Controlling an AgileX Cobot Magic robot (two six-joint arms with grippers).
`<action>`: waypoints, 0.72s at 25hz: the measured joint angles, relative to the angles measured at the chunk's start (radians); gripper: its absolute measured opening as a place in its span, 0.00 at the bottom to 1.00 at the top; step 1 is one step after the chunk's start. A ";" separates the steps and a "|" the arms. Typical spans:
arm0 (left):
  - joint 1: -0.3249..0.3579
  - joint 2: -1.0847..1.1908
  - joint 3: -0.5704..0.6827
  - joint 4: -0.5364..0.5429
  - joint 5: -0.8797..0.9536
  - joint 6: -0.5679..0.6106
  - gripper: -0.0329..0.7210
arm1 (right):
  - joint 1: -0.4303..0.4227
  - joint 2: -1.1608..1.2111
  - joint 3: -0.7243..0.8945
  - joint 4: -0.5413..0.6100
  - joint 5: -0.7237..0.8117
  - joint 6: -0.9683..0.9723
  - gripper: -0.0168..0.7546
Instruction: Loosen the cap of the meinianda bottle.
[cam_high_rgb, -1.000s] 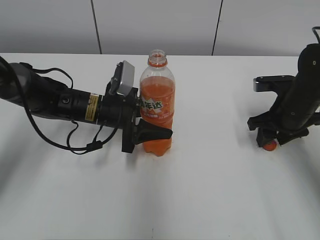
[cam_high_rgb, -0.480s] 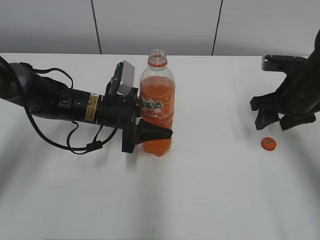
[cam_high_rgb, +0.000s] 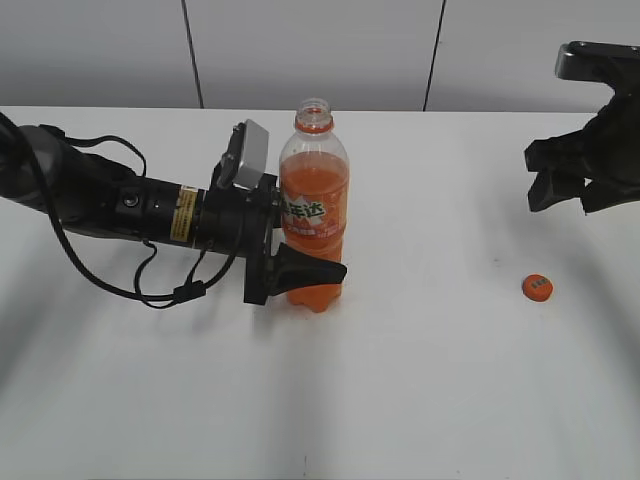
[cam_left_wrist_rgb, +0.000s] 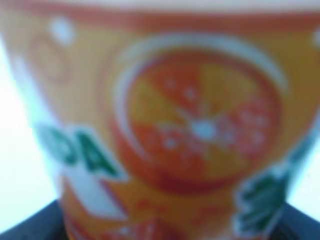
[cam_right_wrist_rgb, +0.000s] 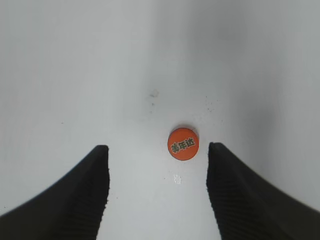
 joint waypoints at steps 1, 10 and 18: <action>0.000 0.000 0.000 0.000 -0.002 0.000 0.73 | 0.000 -0.005 0.000 0.000 0.001 0.000 0.62; 0.000 -0.008 0.000 -0.005 -0.045 -0.004 0.78 | 0.000 -0.013 0.000 0.000 0.005 0.000 0.62; 0.017 -0.089 0.000 -0.012 -0.053 -0.032 0.78 | 0.000 -0.015 0.000 -0.002 0.042 0.000 0.62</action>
